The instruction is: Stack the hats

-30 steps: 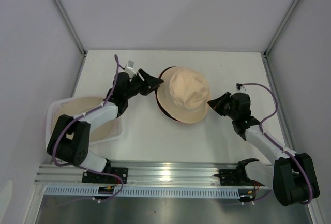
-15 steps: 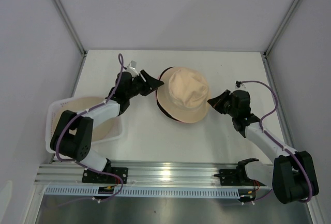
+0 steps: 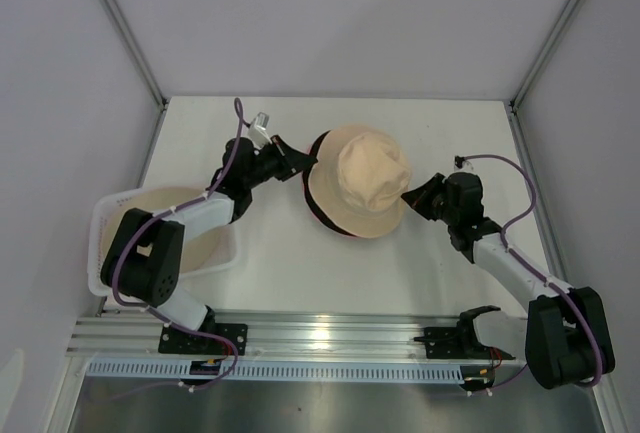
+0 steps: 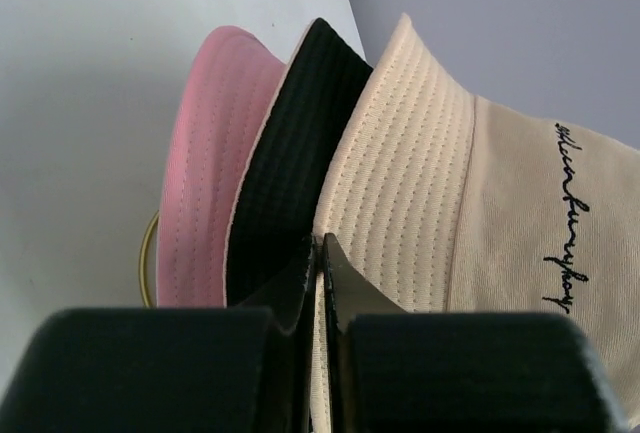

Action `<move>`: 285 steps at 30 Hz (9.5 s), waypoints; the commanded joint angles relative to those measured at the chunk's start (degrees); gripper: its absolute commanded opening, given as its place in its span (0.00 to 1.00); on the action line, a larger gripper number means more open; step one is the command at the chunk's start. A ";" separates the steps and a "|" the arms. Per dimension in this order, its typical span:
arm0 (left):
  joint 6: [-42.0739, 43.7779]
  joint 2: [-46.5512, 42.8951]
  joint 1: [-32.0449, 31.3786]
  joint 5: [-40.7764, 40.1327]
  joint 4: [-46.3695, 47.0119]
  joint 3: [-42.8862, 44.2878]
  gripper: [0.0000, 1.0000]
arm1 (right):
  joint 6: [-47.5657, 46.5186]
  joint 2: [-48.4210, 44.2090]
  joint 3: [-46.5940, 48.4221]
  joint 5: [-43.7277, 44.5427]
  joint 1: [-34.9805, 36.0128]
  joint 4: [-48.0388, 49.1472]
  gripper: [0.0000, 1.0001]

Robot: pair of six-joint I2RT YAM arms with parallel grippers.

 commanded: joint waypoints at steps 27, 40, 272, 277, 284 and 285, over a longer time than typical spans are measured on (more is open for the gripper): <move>2.67 -2.43 -2.62 -23.67 -26.03 -0.23 0.01 | -6.81 12.30 6.68 -0.87 0.28 -1.84 0.07; 16.03 -22.29 -1.49 -33.49 -51.21 15.49 0.99 | -17.78 -3.87 28.27 2.03 -5.07 -28.26 0.95; 7.08 -44.81 -12.16 -21.99 -39.67 2.68 0.86 | -14.02 10.44 30.33 -15.72 -1.21 -7.91 0.99; 1.98 -35.67 -2.02 -7.42 -37.99 0.75 0.87 | -13.05 10.18 30.33 -18.62 -0.95 -3.87 0.99; -5.22 -27.76 0.63 5.85 -17.62 -6.20 0.84 | -13.75 8.69 30.33 -18.97 -0.33 -3.51 0.98; -6.88 -27.05 0.63 7.08 -15.33 -6.38 0.83 | -13.67 8.86 30.24 -19.24 -0.16 -3.43 0.98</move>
